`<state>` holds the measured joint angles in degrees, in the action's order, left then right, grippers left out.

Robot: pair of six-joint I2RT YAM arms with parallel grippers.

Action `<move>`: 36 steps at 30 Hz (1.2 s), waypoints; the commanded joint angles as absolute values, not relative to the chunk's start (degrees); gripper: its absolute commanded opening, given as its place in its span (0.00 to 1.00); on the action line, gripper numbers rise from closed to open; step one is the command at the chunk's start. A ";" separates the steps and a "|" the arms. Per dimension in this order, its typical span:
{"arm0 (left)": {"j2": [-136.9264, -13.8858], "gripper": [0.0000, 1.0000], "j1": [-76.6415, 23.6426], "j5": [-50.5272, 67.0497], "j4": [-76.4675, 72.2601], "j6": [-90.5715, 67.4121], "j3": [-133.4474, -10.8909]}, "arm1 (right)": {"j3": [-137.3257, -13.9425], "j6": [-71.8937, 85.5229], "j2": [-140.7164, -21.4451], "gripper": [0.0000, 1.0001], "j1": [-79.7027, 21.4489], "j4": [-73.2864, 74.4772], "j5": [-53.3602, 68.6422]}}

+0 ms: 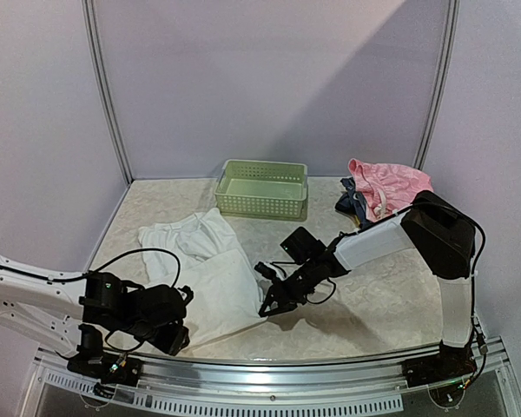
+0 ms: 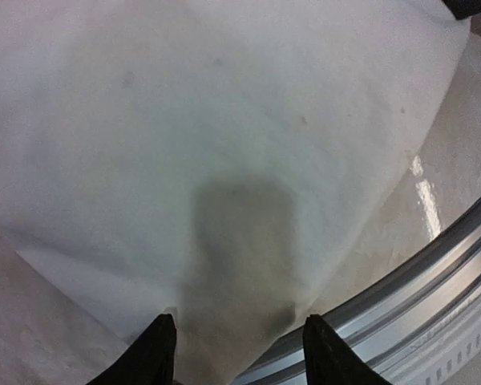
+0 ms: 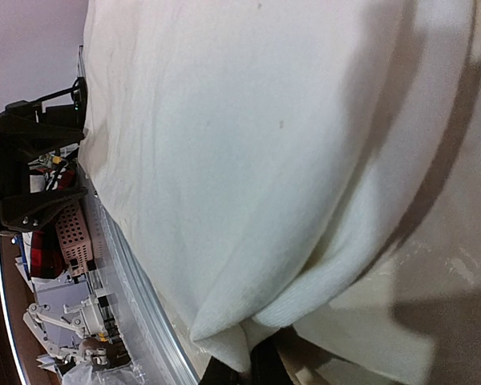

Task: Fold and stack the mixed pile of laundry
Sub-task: Pick up the 2/3-rectangle-folded T-shirt from the center of the board.

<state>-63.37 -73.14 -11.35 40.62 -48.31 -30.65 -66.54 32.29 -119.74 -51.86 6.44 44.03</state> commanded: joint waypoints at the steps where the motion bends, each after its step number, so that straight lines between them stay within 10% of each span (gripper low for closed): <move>1: -57.90 0.55 -75.91 -11.80 47.96 -51.46 -31.44 | -65.01 31.71 -121.13 0.00 -52.40 8.98 38.54; 29: -69.04 0.38 -78.94 -10.18 40.55 -54.23 -28.12 | -64.13 32.01 -121.11 0.00 -52.46 8.42 38.45; 36: -71.36 0.05 -78.95 -11.37 40.72 -53.59 -28.58 | -64.15 31.82 -120.60 0.00 -52.47 9.16 38.11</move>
<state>-69.21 -78.13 -12.47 41.85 -53.91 -29.45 -66.26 32.29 -119.74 -51.86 5.89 44.05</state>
